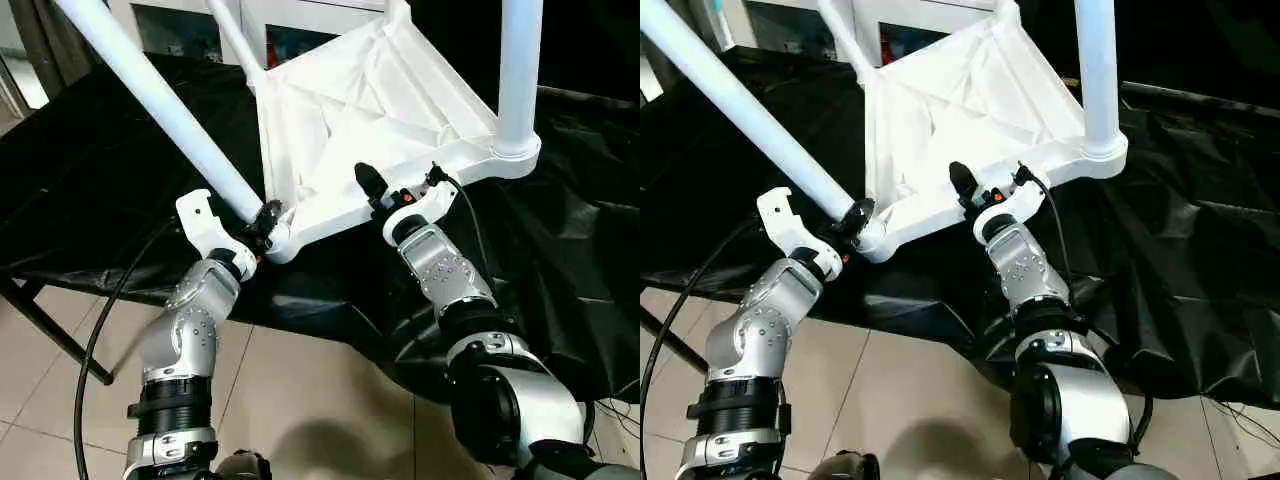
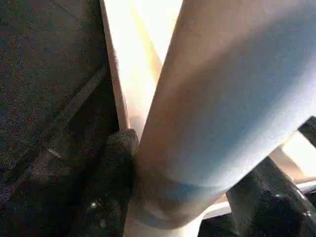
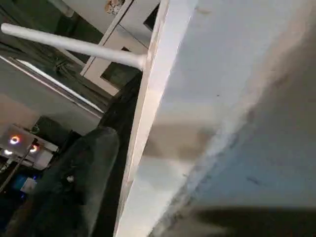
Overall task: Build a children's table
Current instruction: Flip table
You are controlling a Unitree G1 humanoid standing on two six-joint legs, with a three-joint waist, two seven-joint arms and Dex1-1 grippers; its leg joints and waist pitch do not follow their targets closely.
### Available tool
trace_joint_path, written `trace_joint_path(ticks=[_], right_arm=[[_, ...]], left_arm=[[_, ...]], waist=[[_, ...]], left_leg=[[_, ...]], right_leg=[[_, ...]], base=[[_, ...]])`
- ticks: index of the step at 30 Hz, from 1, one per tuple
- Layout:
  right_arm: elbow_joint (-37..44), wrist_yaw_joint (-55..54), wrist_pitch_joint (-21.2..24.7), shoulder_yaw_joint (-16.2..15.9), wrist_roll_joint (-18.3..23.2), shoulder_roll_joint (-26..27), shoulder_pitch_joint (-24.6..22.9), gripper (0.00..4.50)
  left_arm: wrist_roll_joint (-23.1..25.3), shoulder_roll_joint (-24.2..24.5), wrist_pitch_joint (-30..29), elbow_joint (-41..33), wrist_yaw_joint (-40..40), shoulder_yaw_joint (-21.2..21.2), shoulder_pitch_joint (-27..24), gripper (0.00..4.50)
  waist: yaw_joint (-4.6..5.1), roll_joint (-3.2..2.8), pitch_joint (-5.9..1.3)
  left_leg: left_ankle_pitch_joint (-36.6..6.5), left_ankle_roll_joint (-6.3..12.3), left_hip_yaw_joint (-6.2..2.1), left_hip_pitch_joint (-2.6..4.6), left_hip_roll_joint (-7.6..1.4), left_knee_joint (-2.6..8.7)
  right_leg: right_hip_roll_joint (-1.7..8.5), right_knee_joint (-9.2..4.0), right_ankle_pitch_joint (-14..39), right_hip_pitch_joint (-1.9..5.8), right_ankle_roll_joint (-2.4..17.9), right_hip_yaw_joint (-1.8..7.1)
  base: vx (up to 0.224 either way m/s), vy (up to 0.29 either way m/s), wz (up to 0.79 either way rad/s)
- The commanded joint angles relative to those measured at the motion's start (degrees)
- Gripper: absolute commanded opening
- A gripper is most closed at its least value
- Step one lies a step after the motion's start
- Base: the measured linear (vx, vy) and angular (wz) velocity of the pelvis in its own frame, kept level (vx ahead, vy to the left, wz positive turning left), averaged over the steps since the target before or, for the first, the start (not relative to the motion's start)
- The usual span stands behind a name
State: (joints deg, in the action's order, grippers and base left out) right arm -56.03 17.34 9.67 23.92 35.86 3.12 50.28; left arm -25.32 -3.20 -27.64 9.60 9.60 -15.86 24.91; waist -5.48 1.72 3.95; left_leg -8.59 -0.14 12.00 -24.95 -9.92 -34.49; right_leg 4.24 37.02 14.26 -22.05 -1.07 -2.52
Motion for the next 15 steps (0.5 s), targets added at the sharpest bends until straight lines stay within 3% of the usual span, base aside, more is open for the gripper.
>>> trace_joint_path(ticks=[1, 6, 7, 8, 15], right_arm=[[-1.3, 0.0, -1.3, 0.4, -0.1, -0.5, 1.5, 3.41], [-2.4, 0.0, -2.2, 0.7, -0.7, -0.6, 1.8, 3.11], [-2.3, 0.1, -2.2, 0.8, -0.7, -0.5, 1.8, 2.97], [-2.4, 0.2, -2.2, 1.0, -0.6, -0.5, 1.8, 2.84], [-3.5, 0.6, -3.2, 1.7, -0.8, -0.7, 2.4, 2.30]], left_arm=[[-4.0, -1.5, -0.8, -1.6, 3.5, 1.6, 0.2, 2.37], [-4.0, -1.4, -1.2, -1.4, 3.6, 1.6, 0.3, 2.37], [-4.0, -1.4, -1.2, -1.4, 3.6, 1.6, 0.3, 2.37], [-3.9, -1.4, -1.2, -1.4, 3.6, 1.6, 0.3, 2.37], [-3.6, -1.4, -1.3, -1.0, 3.8, 1.8, 0.5, 2.37]], waist=[[0.16, 0.04, -4.01], [0.18, 0.01, -4.00], [0.11, -0.65, -3.97], [0.24, -0.31, -4.02], [0.21, -0.44, -4.04]], left_leg=[[-5.5, 2.53, -1.76, 3.18, -3.90, 3.81], [-5.6, 2.61, -1.76, 3.20, -3.93, 3.83], [-5.7, 2.44, -1.86, 3.20, -3.92, 3.86], [-6.1, 2.15, -1.82, 3.26, -3.98, 3.92], [-6.5, 2.24, -1.79, 3.23, -4.00, 3.94]], right_leg=[[4.47, -3.52, -8.6, 1.63, 12.7, 2.12], [4.47, -3.55, -8.4, 1.62, 12.7, 2.11], [4.50, -3.51, -8.4, 1.57, 12.7, 2.09], [4.39, -3.56, -8.5, 1.62, 12.7, 2.08], [4.48, -3.60, -8.4, 1.66, 13.1, 2.07]], base=[[0.000, 0.000, 0.00], [0.000, 0.000, 0.00], [0.000, 0.000, 0.00], [0.000, 0.000, 0.00], [0.000, 0.000, 0.00]])
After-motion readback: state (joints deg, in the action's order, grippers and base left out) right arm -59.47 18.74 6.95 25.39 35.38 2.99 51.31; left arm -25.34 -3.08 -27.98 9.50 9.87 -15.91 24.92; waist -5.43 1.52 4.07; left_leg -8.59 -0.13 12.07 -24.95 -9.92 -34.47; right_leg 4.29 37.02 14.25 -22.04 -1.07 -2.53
